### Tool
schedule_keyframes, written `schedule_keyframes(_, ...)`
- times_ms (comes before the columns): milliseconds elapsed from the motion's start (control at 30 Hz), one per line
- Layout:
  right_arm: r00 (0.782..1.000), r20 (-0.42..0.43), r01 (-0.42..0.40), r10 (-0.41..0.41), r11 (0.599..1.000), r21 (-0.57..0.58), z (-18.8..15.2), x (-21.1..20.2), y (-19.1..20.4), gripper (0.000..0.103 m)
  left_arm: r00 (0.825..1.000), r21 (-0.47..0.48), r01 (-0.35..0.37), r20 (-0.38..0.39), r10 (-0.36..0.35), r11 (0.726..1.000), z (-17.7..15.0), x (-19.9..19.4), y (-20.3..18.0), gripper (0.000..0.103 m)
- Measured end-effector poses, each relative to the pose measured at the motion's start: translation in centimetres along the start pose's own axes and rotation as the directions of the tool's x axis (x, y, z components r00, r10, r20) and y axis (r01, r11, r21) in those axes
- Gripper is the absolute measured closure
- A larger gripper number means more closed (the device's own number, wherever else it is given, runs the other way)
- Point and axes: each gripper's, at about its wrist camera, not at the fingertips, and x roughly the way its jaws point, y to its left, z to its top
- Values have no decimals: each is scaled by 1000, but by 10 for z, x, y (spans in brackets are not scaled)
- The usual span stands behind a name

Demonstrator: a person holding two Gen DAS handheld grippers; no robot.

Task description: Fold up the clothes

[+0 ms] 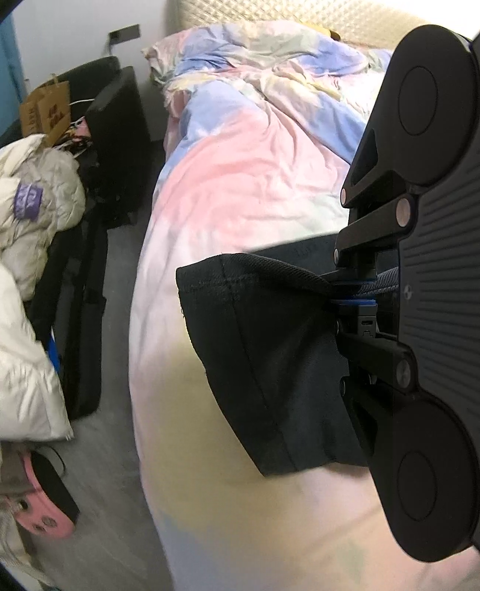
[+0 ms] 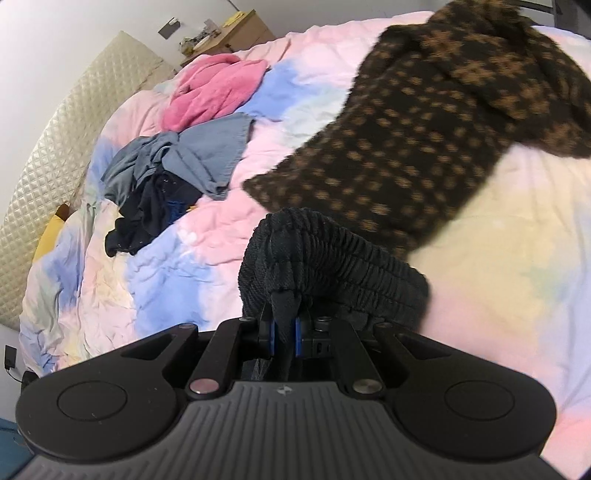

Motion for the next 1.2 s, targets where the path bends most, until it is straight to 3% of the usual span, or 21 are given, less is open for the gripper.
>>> schedule_keyframes(267,999,-16,44,-44,999,-25,5,61,31,93,996,72,-90,-6,91,993,17,62,-72,96)
schedule_keyframes(467,997,-12,78,-79,996,-38,-3,100,35,87,988,135,-156,7,157,978,12,110,-92,93)
schedule_keyframes(700,999,-11,32,-33,995,-97,-6,109,41,70,997,215,-72,38,66,974,-3,100,-96,71)
schedule_keyframes(800,1000,-12,0,-1,990,-143,-9,102,46,52,998,288,-37,61,20,957,-16,86,-102,59)
schedule_keyframes(867,999,-15,-43,41,985,-168,-13,93,47,47,998,372,-12,60,-11,928,-36,74,-108,58)
schedule_keyframes(933,997,-18,-77,75,978,-195,-16,81,46,48,999,475,-8,51,-19,880,-61,65,-115,56)
schedule_keyframes(1067,991,-25,-131,129,960,-247,-21,55,38,48,1000,670,14,4,-23,742,-128,61,-130,53)
schedule_keyframes(1200,989,-48,-149,141,959,-241,-21,39,15,48,998,793,50,-60,-3,607,-206,65,-137,53)
